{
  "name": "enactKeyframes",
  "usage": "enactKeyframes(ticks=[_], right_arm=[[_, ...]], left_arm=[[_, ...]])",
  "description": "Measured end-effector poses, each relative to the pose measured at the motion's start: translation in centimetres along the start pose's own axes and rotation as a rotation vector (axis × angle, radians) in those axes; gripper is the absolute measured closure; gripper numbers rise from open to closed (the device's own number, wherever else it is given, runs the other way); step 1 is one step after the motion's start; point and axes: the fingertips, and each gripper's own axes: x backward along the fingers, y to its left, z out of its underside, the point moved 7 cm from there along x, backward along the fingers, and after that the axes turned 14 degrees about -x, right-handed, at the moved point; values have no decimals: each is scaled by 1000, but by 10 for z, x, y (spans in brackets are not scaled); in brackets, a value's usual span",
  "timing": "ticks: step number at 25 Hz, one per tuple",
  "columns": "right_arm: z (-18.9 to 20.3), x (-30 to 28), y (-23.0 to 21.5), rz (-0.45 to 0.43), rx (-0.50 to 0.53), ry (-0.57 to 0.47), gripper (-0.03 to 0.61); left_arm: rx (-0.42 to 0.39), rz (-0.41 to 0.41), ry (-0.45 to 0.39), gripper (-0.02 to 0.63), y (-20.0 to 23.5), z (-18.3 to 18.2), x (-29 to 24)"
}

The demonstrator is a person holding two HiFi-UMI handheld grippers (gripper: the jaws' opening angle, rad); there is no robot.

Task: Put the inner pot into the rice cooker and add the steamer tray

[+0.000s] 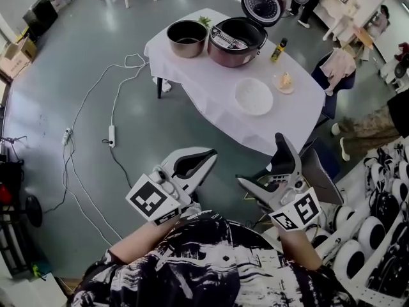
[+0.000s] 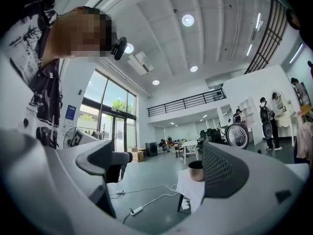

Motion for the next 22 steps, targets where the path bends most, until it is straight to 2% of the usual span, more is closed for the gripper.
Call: enactKeyframes(ticks=[4,10,16,22], right_arm=[[5,-57,-8,8,-6,0,51],[11,-121,-37,-4,-7,26,51],[18,-186,-90,-28,-28,16,52],[23,-252,-168,-41,-40,-6,52]], left_arm=[[0,11,1,609,61,1,5],[1,7,-14,609,127,4,-7],[-10,3,2,609,202,17,-42],[-50,18,23,609,295,31,-107]])
